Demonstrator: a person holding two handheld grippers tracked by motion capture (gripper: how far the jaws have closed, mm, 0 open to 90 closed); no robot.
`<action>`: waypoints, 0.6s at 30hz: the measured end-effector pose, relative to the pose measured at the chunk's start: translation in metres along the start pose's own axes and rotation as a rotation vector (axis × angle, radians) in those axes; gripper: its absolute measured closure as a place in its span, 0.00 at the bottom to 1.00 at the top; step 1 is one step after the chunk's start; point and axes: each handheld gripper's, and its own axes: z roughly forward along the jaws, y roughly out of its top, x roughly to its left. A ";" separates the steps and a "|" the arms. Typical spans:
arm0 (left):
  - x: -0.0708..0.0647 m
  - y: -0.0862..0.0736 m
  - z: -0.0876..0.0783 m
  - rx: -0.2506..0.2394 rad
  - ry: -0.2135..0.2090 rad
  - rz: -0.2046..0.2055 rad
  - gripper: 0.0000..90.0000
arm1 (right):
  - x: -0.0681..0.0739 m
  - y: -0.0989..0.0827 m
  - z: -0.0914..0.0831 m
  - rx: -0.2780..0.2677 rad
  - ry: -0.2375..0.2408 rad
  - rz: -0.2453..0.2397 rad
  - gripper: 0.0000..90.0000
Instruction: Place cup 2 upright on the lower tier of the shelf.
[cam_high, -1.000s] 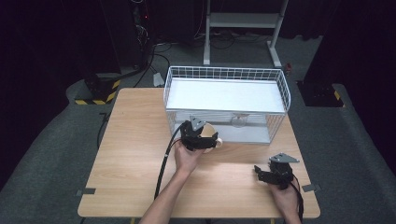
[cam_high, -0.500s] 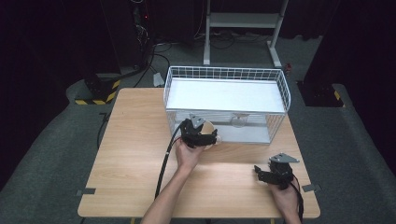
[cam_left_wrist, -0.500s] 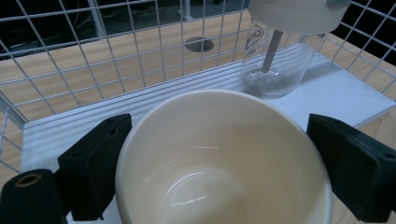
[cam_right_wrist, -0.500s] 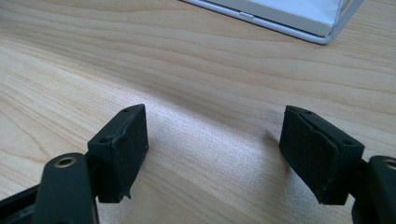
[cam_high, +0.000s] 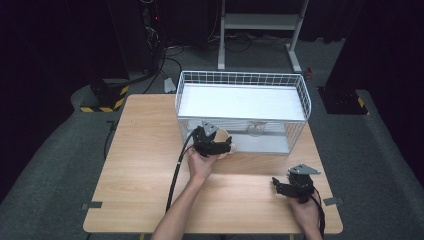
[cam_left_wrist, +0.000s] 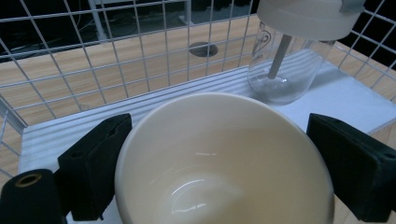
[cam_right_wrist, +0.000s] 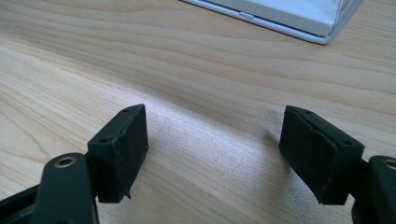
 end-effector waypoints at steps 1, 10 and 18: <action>0.000 0.000 0.001 -0.006 0.003 -0.006 0.11 | 0.000 0.000 0.000 0.000 0.000 0.000 0.26; 0.004 -0.001 0.007 -0.037 0.004 -0.011 0.11 | 0.000 0.000 0.000 0.000 -0.001 0.001 0.26; 0.006 -0.002 0.010 -0.062 0.017 -0.010 0.11 | 0.000 0.000 0.000 0.000 0.000 0.000 0.26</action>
